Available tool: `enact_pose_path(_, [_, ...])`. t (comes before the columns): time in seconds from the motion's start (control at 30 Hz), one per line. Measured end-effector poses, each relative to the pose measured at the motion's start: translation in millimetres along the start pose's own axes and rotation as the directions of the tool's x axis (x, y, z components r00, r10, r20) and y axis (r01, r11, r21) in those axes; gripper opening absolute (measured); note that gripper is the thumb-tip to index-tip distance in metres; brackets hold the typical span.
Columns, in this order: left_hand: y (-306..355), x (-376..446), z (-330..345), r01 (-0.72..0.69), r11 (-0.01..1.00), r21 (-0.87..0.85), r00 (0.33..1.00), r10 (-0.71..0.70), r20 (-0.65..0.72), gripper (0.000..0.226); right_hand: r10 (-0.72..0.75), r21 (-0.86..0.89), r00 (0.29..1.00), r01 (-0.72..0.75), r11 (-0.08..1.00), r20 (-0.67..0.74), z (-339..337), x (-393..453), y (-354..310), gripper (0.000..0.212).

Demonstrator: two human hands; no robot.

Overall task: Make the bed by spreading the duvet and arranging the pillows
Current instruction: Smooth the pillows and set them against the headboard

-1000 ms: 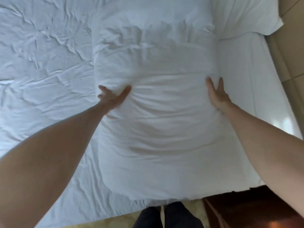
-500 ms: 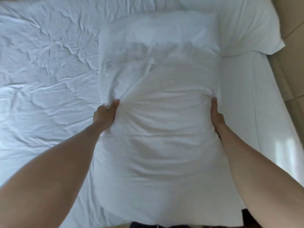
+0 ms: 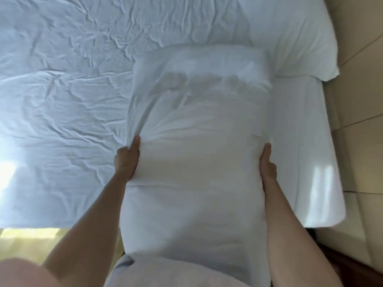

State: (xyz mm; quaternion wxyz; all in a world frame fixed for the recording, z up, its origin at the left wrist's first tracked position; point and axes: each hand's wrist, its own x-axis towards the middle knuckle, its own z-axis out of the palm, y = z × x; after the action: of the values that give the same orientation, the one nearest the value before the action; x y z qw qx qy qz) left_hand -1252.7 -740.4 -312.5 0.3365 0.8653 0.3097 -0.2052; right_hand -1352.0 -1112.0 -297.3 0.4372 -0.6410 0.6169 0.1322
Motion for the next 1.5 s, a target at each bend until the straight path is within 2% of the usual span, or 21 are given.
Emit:
enact_pose_path(0.2, [-4.2, -31.5, -24.5, -0.056, 0.994, -0.093, 0.997, 0.051, -0.052, 0.081, -0.089, 0.102, 0.996, 0.088, 0.991, 0.002, -22.3, -54.3, -1.0, 0.104])
enact_pose_path(0.3, [5.1, -38.3, -27.3, -0.095, 0.983, -0.159, 0.994, 0.085, -0.067, 0.08, -0.108, 0.196, 0.994, 0.109, 0.975, -0.016, -38.3, -67.8, -7.1, 0.106])
enact_pose_path(0.43, [30.3, -52.1, -27.5, -0.229, 0.954, -0.195, 0.97, 0.208, -0.126, 0.077, -0.143, 0.289, 0.987, 0.159, 0.944, -0.074, -62.0, -75.4, -16.6, 0.101])
enact_pose_path(0.6, [66.9, -73.3, -6.3, -0.311, 0.897, -0.315, 0.947, 0.263, -0.185, 0.069, -0.163, 0.381, 0.974, 0.213, 0.9, -0.159, -99.0, -67.0, -23.2, 0.1])
enact_pose_path(0.73, [110.4, -97.4, 20.4, -0.393, 0.837, -0.381, 0.918, 0.329, -0.223, 0.063, -0.157, 0.427, 0.961, 0.244, 0.87, -0.229, -139.6, -47.0, -30.5, 0.092])
enact_pose_path(0.87, [157.1, -133.5, 65.9, -0.442, 0.77, -0.46, 0.896, 0.351, -0.273, 0.06, -0.205, 0.436, 0.924, 0.337, 0.834, -0.321, -191.1, -6.5, -42.6, 0.076])
enact_pose_path(0.97, [194.7, -167.5, 105.5, -0.451, 0.724, -0.522, 0.892, 0.34, -0.299, 0.058, -0.199, 0.468, 0.933, 0.326, 0.821, -0.3, -235.6, 34.4, -50.9, 0.076])
enact_pose_path(1.1, [241.0, -207.1, 164.5, -0.471, 0.662, -0.582, 0.882, 0.344, -0.322, 0.048, -0.177, 0.478, 0.924, 0.331, 0.813, -0.338, -305.9, 99.7, -66.5, 0.076])
enact_pose_path(1.17, [259.7, -215.6, 193.2, -0.447, 0.682, -0.579, 0.894, 0.359, -0.268, 0.049, -0.187, 0.438, 0.917, 0.339, 0.833, -0.353, -341.4, 131.8, -73.0, 0.073])
enact_pose_path(1.2, [267.5, -214.3, 207.3, -0.436, 0.739, -0.514, 0.898, 0.391, -0.2, 0.055, -0.197, 0.405, 0.916, 0.337, 0.85, -0.35, -357.5, 146.4, -74.8, 0.069])
enact_pose_path(1.27, [279.1, -208.1, 230.8, -0.428, 0.892, -0.147, 0.892, 0.443, 0.087, 0.066, -0.196, 0.316, 0.929, 0.297, 0.901, -0.313, -386.1, 178.1, -74.6, 0.063])
enact_pose_path(1.3, [283.1, -208.5, 238.8, -0.439, 0.896, 0.07, 0.873, 0.407, 0.269, 0.061, -0.191, 0.281, 0.942, 0.269, 0.921, -0.277, -396.5, 191.9, -73.7, 0.058])
enact_pose_path(1.33, [287.2, -211.4, 244.2, -0.465, 0.858, 0.219, 0.841, 0.35, 0.412, 0.048, -0.196, 0.256, 0.949, 0.259, 0.931, -0.248, -402.5, 205.5, -73.2, 0.049])
enact_pose_path(1.37, [291.9, -216.9, 248.2, -0.49, 0.823, 0.285, 0.813, 0.314, 0.491, 0.035, -0.226, 0.212, 0.949, 0.272, 0.939, -0.219, -407.0, 217.7, -72.4, 0.034])
enact_pose_path(1.4, [295.6, -220.7, 253.4, -0.519, 0.798, 0.307, 0.795, 0.319, 0.516, 0.027, -0.256, 0.166, 0.946, 0.29, 0.943, -0.199, -408.4, 228.5, -72.2, 0.02])
enact_pose_path(1.5, [306.0, -232.1, 265.8, -0.613, 0.719, 0.329, 0.76, 0.423, 0.493, 0.02, -0.257, 0.151, 0.963, 0.267, 0.952, -0.079, -396.6, 253.5, -68.3, 0.015])
